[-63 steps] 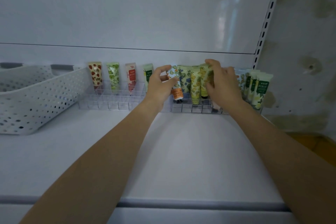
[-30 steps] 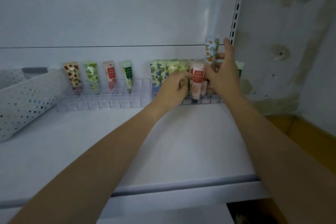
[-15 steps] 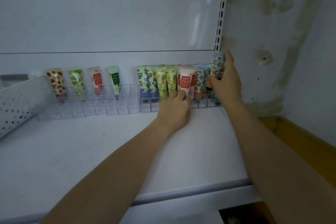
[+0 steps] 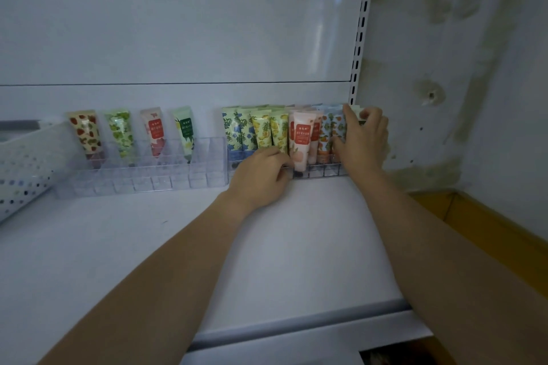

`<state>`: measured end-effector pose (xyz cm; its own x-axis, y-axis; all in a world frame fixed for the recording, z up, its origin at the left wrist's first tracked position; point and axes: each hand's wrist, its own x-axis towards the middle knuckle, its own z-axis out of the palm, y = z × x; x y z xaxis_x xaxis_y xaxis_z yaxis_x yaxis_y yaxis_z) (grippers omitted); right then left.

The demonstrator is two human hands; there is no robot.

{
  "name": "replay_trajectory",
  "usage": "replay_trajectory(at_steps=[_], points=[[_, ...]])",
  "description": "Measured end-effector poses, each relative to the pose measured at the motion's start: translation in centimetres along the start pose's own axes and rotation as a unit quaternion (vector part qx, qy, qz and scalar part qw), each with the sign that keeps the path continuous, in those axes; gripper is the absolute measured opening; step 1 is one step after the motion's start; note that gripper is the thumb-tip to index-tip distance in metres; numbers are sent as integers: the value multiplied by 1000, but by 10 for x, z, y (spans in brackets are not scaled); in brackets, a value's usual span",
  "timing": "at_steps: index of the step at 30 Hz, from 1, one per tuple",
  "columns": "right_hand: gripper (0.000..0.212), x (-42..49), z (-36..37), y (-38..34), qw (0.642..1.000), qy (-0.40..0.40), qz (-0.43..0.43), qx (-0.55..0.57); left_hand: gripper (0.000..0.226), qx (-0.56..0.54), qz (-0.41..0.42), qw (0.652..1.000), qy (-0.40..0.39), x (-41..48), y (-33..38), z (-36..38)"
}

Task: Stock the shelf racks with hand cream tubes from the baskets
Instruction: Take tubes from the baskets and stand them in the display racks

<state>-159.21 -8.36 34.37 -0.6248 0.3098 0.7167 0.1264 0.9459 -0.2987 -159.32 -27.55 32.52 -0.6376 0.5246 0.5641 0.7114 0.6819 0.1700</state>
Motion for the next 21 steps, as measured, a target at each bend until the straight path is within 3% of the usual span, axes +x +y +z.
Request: replay_trajectory(at_steps=[6, 9, 14, 17, 21], points=[[65, -4, -6, -6, 1000, -4, -12, -5, 26, -18, -44, 998, 37, 0, -5, -5], [57, -6, -16, -26, 997, 29, -46, 53, 25, -20, -80, 994, 75, 4, -5, -12], [45, -24, -32, -79, 970, 67, -195, 129, 26, 31, -77, 994, 76, 12, -28, -62], [41, -32, -29, -114, 950, 38, -282, 127, 27, 81, -88, 990, 78, 6, -59, -104], [41, -33, -25, -179, 936, -10, -323, 139, 27, 148, -129, 977, 81, -13, -109, -172]])
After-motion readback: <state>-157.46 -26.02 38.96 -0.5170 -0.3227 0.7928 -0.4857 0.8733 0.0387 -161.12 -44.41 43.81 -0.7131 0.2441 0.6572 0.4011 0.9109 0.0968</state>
